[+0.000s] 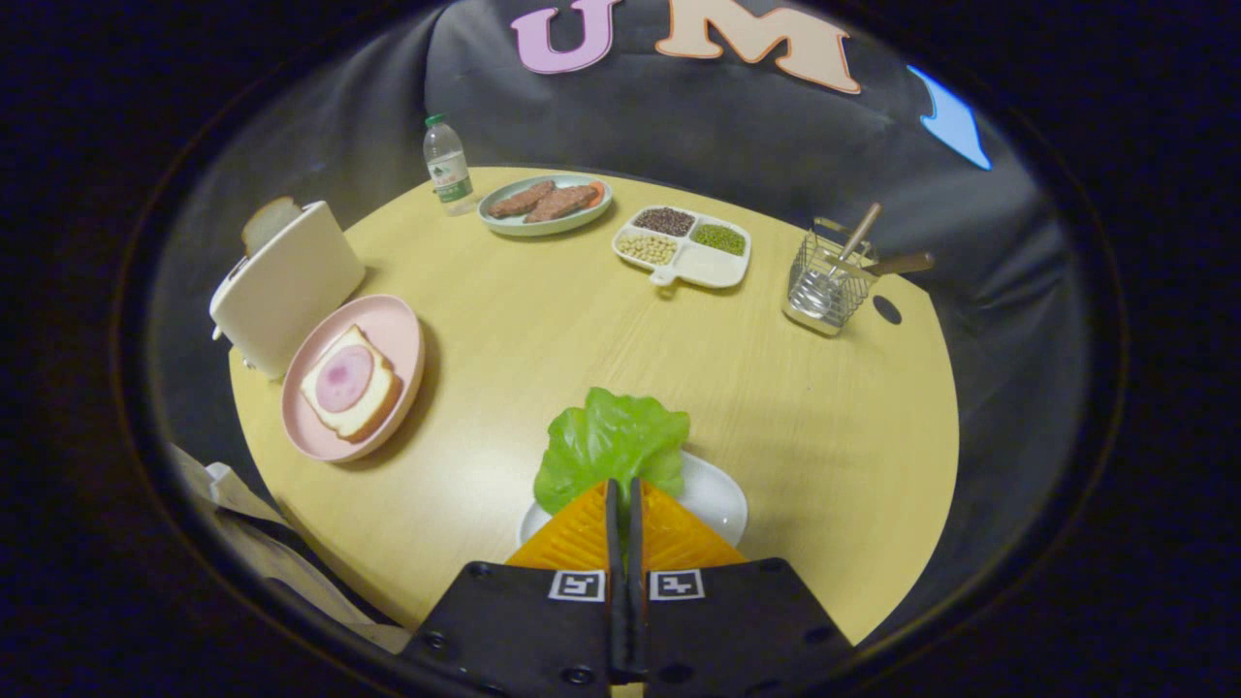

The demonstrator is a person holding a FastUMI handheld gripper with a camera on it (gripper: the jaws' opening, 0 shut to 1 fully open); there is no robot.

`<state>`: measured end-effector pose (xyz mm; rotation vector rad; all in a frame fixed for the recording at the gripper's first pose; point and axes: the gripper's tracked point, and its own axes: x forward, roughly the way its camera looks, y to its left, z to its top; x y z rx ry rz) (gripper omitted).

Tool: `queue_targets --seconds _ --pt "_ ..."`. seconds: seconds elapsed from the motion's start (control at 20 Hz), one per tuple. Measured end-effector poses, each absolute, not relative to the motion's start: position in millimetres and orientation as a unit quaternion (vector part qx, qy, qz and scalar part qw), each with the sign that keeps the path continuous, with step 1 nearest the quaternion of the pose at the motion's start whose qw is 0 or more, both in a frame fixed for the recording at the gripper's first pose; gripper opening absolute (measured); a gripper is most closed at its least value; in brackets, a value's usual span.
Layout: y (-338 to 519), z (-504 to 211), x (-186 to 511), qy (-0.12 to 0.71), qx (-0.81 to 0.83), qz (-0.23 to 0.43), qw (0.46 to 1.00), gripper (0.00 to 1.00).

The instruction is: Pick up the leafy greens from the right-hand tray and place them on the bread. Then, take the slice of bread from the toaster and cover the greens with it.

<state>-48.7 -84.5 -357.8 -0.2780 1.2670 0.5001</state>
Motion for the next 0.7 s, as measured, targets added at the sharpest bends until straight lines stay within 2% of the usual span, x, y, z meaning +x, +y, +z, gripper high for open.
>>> queue_targets --seconds 0.7 --pt "51 -297 -59 0.553 -0.11 0.299 0.77 0.03"
